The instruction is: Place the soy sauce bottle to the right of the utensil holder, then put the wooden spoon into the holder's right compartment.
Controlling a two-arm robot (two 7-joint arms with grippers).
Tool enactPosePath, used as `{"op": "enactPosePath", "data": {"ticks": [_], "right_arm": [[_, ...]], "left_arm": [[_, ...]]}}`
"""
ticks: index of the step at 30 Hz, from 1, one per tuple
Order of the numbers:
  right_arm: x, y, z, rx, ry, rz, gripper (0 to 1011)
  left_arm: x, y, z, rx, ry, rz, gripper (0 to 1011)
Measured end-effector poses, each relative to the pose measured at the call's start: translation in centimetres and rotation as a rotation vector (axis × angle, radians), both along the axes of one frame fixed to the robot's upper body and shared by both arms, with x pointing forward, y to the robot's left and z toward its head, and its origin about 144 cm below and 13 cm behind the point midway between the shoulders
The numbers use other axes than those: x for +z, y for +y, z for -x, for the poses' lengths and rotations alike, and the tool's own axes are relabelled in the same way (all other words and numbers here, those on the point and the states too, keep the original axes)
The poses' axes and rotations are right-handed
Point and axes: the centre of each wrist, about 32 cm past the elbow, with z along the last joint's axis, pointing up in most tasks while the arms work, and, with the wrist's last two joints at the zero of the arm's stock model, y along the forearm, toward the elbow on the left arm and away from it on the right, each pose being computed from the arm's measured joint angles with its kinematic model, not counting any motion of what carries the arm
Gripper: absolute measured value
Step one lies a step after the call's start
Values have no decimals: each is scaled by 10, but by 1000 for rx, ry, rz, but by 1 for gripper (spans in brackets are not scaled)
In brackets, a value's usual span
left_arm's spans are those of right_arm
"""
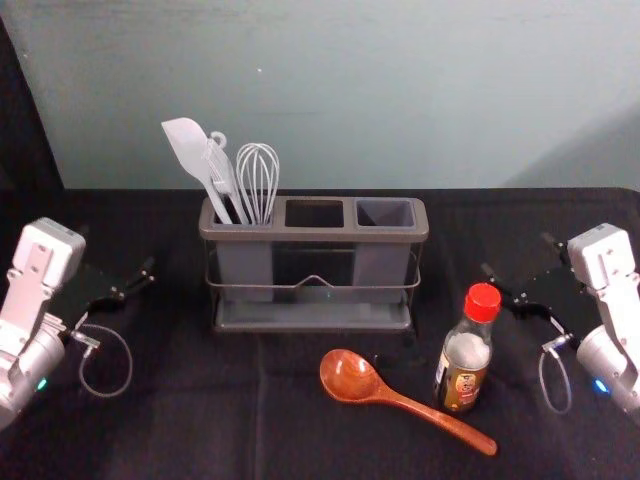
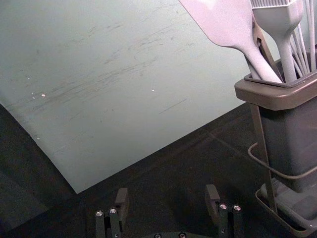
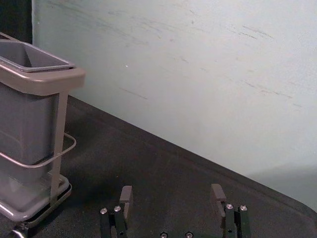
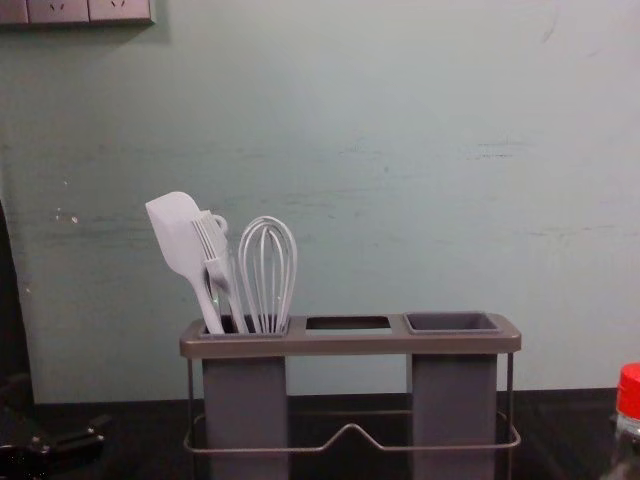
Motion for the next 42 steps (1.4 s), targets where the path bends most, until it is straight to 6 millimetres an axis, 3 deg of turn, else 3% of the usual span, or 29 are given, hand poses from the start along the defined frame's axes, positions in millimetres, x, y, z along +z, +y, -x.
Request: {"op": "enactPosePath", "data": {"ticks": [42], "right_arm": [[0,0,0,0,0,0,1003]], "left_arm": [[0,0,0,0,0,0,1011]]}}
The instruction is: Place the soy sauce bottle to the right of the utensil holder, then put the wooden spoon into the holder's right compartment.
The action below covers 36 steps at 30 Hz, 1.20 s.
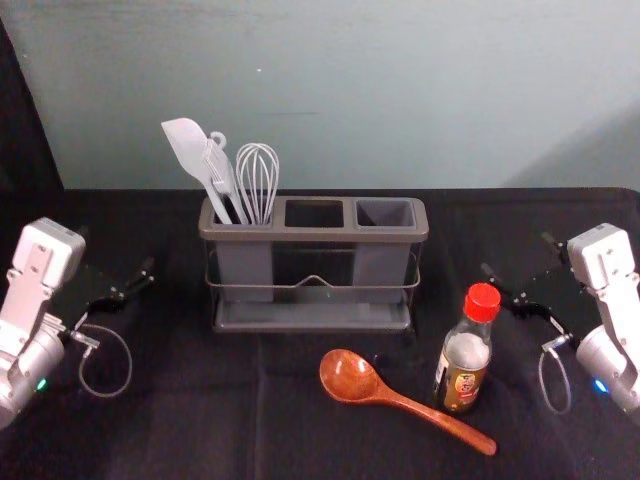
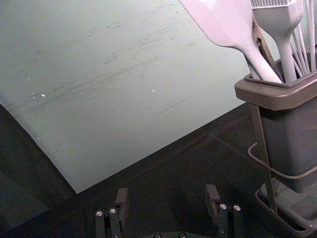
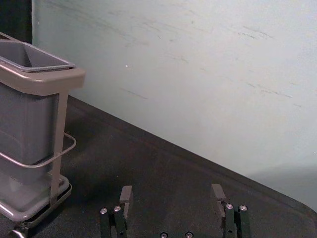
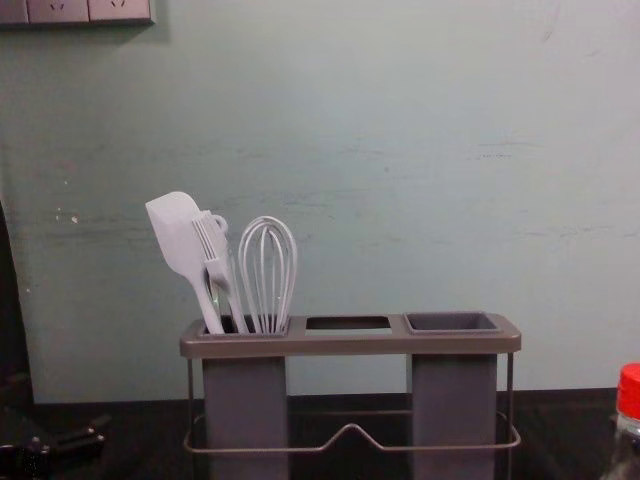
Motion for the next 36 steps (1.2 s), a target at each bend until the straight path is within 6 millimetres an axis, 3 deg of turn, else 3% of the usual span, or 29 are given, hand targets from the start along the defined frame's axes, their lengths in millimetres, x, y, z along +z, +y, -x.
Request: {"op": "enactPosePath", "data": {"ticks": [5,13,21,29,36], "right_arm": [[0,-4,10,-8,-13,-2,1003],[4,-14,50,2,-36,-8,1003],[23,-30,91,68,-23,-53,1003],[36,-38,107,216,34,-121,1002],[38,-29,107,356,50,-183,1002]], "left_arm": [[0,0,0,0,0,0,1012],[0,0,0,0,0,0,1012],[0,0,0,0,0,0,1011],[0,0,0,0,0,0,1012],[0,0,0,0,0,0,1012]]}}
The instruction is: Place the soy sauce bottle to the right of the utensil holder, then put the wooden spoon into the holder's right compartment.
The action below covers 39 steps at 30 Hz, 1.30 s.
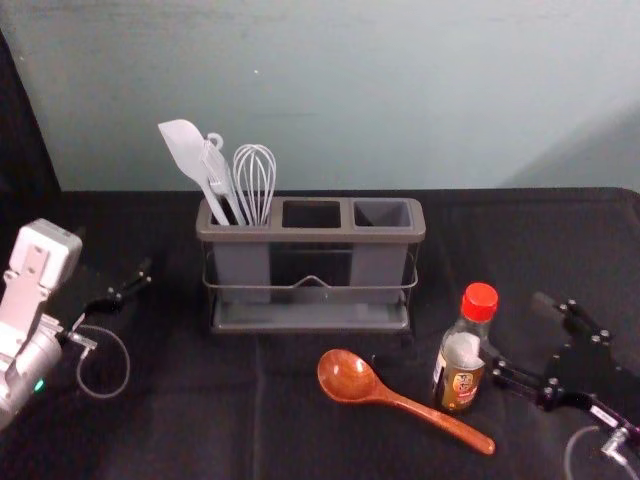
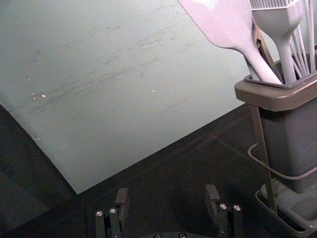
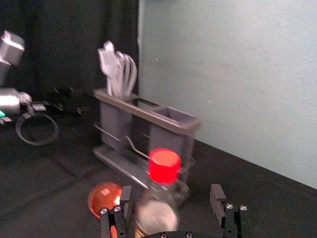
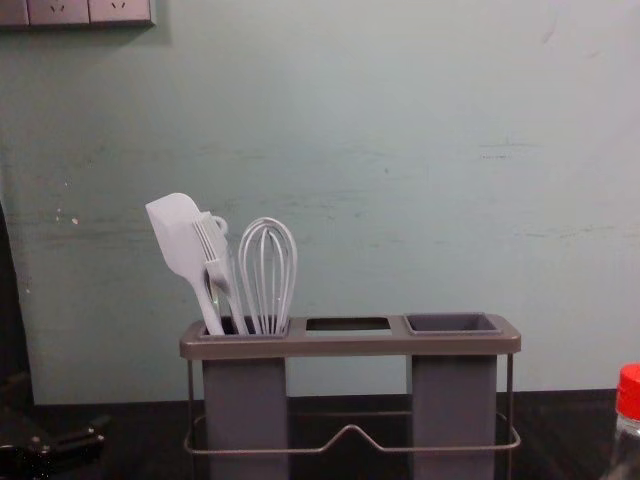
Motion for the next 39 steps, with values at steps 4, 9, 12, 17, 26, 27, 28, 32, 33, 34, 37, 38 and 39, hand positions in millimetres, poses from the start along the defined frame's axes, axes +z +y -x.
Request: {"op": "enactPosePath", "data": {"ticks": [4,9,12,17,26,27,28,32,33,34,37,38,39], "right_arm": [[-5,12,-4,24,-8,-58,1003],[-12,29,-11,13,-13,-102,1003],[-17,37,-15,-3,-14,-123,1003],[-21,45,-17,-25,-23,-141,967],[-23,49,-16,-56,-15,-151,763],[-23,49,-16,-57,-15,-151,735],[-23,49,-16,-59,-15,-151,690],[-23,48,-16,-66,-14,-153,569],[-23,48,-16,-68,-14,-154,538],[-24,48,-16,-68,-14,-154,508],[-23,48,-16,-70,-15,-154,409],[-23,47,-15,-71,-16,-154,399],[-23,47,-15,-73,-18,-154,386]], "left_arm": [[0,0,0,0,0,0,1011],[0,0,0,0,0,0,1012],[0,0,0,0,0,0,1011],[0,0,0,0,0,0,1011],[0,0,0,0,0,0,1011],[0,0,0,0,0,0,1011],[0,0,0,0,0,0,1011],[0,0,0,0,0,0,1011],[0,0,0,0,0,0,1011],[0,0,0,0,0,0,1011],[0,0,0,0,0,0,1011],[0,0,0,0,0,0,1011],[0,0,0,0,0,0,1011]]}}
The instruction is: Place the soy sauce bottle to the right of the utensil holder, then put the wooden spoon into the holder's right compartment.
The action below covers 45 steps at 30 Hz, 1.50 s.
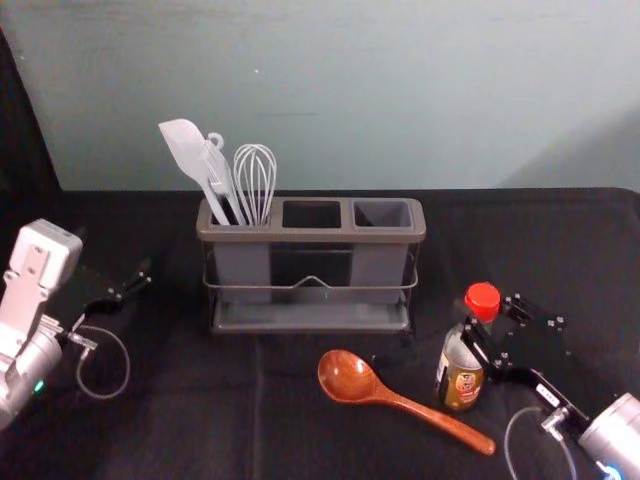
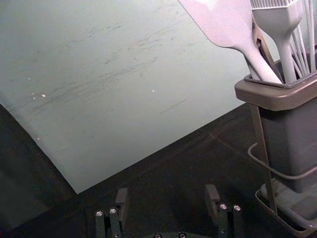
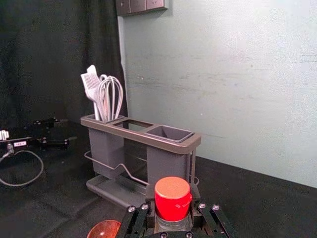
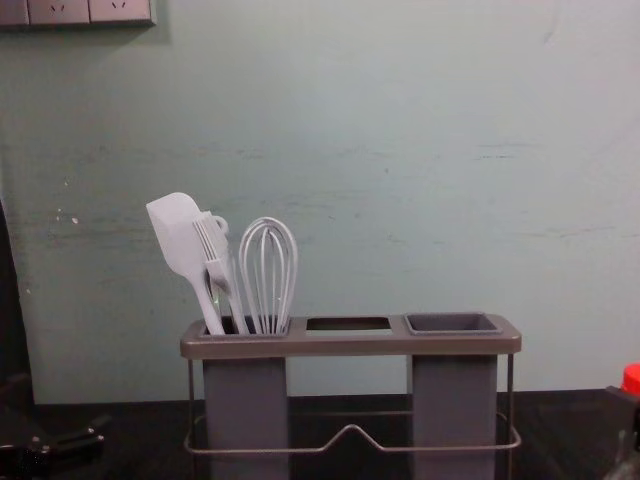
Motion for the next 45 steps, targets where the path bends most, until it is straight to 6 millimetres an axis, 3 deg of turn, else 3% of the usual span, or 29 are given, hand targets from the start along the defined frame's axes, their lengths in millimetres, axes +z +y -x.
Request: {"op": "enactPosePath", "data": {"ticks": [10,29,35,45], "right_arm": [[5,-3,-8,-17,-25,-5,386],[8,-15,-65,-29,-48,-43,386],[1,-11,-86,-46,-45,-44,386],[-6,-2,-105,-35,-42,-72,386]], "left_arm": [[0,0,0,0,0,0,1012],[0,0,0,0,0,0,1012],[0,0,0,0,0,0,1011],[0,0,0,0,0,0,1012]]}}
